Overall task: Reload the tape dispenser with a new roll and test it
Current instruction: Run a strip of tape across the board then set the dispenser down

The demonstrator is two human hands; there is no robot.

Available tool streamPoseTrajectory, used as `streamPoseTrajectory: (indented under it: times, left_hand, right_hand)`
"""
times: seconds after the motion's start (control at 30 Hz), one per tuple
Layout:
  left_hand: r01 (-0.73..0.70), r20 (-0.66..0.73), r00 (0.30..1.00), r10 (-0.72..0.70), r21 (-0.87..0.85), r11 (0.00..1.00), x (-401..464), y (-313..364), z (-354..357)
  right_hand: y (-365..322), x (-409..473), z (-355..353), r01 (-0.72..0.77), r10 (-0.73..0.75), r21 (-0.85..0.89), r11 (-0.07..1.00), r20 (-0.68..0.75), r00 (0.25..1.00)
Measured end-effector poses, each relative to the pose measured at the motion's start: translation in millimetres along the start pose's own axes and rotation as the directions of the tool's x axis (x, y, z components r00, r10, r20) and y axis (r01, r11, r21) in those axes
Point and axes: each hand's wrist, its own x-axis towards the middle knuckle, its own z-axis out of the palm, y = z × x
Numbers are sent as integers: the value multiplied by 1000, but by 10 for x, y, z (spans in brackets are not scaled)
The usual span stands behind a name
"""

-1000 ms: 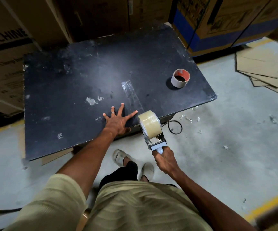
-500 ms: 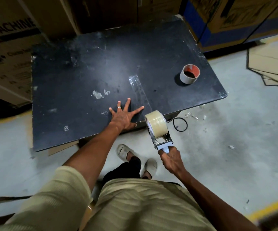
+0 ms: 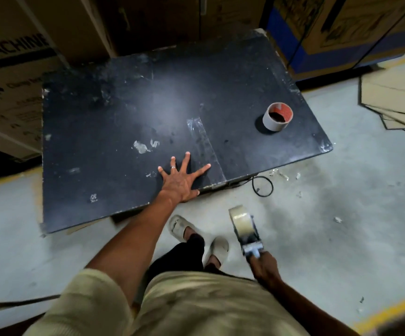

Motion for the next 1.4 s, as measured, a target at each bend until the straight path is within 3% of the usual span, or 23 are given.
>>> streamPoseTrajectory:
  times: [0.1,0.33,0.47,0.63,0.83,1.07,1.17,1.3,1.4]
  left_hand:
    - [6,18,1000,-6,-2,1000,-27,26,28]
    - [7,6,1000,-7,-13,1000,-40,38,13]
    - [32,-34,999,-34,-54,998,-76,104,73]
    - [102,-116,987,-116,-117,988,-52,259,140]
    - [243,-121,960,-251,-78,967,54,518,183]
    - [225,-135,963,-231,-61,972,54,484,231]
    - [177,-148,969,-197,-138,975,16,410,189]
    - [-55,-410,912,-23,-179,982,-41,276,176]
    - [-242,-537,841,69,-259,935,-44,286,70]
  right_hand:
    - [-153,188,29,-105,112,115,988,-56,992]
    - [-446,268,50,-23,24,78,997,-1,1000]
    - [-555,157,-16,-63,63,182,981,2,998]
    - [-581,50,-104,-138,132,333,933,42,990]
    - [-567,-60,-234,-174,163,523,835,67,984]
    - [-734,-46,-455,-115,80,660,743,84,993]
    - [-838,-11,-572,-48,-20,682,730,91,996]
    - [-976,-22,-695,-54,-67,732,679,135,989]
    - [-1046,-105,-821,-18,-114,707,707,138,984]
